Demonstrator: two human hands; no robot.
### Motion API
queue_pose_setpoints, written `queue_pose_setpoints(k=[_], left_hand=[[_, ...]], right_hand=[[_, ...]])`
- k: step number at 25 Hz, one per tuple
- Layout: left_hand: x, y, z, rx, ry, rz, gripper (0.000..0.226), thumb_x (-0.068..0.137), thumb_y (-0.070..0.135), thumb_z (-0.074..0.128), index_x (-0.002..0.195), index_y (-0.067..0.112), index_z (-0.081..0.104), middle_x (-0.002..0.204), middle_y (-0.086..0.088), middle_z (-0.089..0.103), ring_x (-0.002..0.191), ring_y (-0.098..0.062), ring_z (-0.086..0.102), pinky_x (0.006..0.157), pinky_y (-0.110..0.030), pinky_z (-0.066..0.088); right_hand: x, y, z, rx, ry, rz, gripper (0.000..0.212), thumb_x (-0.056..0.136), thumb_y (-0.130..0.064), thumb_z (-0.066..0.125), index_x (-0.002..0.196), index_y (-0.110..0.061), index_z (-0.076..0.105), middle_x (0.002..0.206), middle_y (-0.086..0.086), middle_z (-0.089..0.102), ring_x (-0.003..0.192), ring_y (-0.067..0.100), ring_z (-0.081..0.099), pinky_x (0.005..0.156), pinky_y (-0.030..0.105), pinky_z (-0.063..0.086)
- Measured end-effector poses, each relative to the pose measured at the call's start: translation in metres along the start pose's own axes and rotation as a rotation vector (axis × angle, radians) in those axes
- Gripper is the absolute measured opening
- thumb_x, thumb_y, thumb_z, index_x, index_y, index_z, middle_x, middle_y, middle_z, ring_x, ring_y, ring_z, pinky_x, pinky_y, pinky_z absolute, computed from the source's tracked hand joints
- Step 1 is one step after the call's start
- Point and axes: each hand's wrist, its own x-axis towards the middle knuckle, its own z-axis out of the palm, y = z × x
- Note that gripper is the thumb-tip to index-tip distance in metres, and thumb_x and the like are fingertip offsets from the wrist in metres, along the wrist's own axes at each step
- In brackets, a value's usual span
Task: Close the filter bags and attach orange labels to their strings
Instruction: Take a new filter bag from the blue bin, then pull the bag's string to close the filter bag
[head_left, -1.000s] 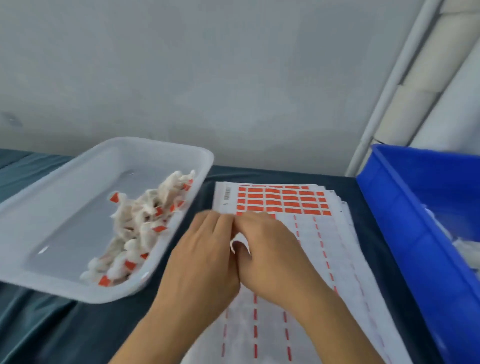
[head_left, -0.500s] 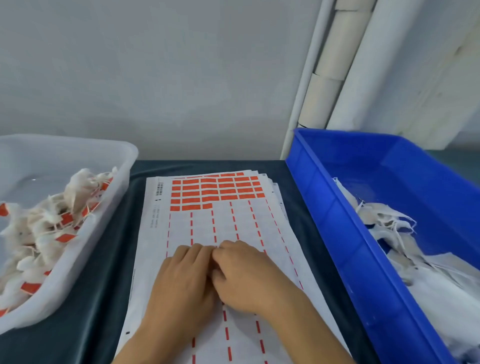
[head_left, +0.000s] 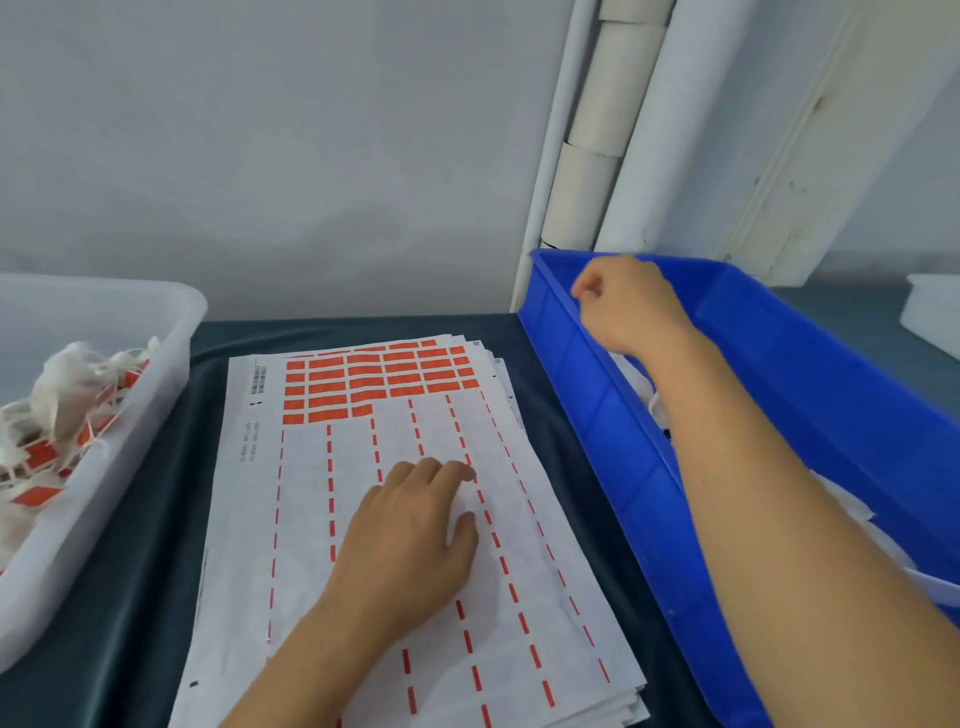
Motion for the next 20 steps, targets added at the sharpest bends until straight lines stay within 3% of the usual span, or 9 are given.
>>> queue_pose_setpoints(k=[3,8,13,16,18,20], left_hand=[[0.007,0.009,0.012,0.024,0.001,0.041,0.045,0.101,0.054,0.049,0.144,0.047,0.04,0.149,0.022,0.049,0.136,-0.008,0.047,0.117,-0.034,0.038],[0.005,0.006,0.021,0.061,0.006,0.055,0.043,0.1,0.059,0.049,0.142,0.048,0.042,0.148,0.026,0.047,0.135,-0.006,0.046,0.117,-0.031,0.034],[0.005,0.003,0.023,0.059,0.005,0.064,0.041,0.1,0.058,0.049,0.139,0.048,0.043,0.145,0.028,0.047,0.132,-0.004,0.045,0.115,-0.027,0.032],[0.006,0.003,0.022,0.053,-0.005,0.053,0.04,0.1,0.057,0.05,0.138,0.047,0.045,0.143,0.028,0.049,0.13,-0.004,0.047,0.114,-0.027,0.033],[0.006,0.003,0.022,0.05,-0.006,0.051,0.039,0.1,0.056,0.051,0.137,0.046,0.047,0.142,0.028,0.05,0.129,-0.004,0.047,0.112,-0.026,0.033],[0.005,0.004,0.022,0.058,-0.012,0.053,0.039,0.1,0.056,0.051,0.138,0.046,0.047,0.142,0.028,0.049,0.128,-0.004,0.046,0.112,-0.025,0.032]], right_hand=[[0.014,0.035,0.026,0.001,-0.028,0.181,0.035,0.092,0.006,0.051,0.123,0.003,0.068,0.129,0.021,0.067,0.121,0.041,0.061,0.099,0.052,0.055],[0.04,0.062,0.045,0.157,-0.113,0.258,0.044,0.097,-0.007,0.066,0.141,-0.011,0.061,0.143,0.009,0.06,0.132,0.03,0.054,0.103,0.037,0.048],[0.052,0.077,0.056,0.039,-0.173,0.238,0.024,0.096,-0.024,0.07,0.118,-0.015,0.075,0.122,0.005,0.07,0.107,0.026,0.063,0.084,0.036,0.052],[0.051,0.086,0.054,0.089,-0.328,0.186,0.028,0.097,-0.033,0.068,0.119,-0.018,0.074,0.117,-0.001,0.068,0.106,0.022,0.059,0.09,0.04,0.05],[0.049,0.09,0.054,0.029,-0.34,0.188,0.024,0.097,-0.029,0.068,0.115,-0.016,0.075,0.115,-0.001,0.07,0.104,0.024,0.063,0.091,0.042,0.055],[0.049,0.089,0.054,-0.046,-0.249,0.208,0.015,0.097,-0.022,0.067,0.106,-0.015,0.078,0.108,0.001,0.073,0.096,0.025,0.067,0.087,0.044,0.06]])
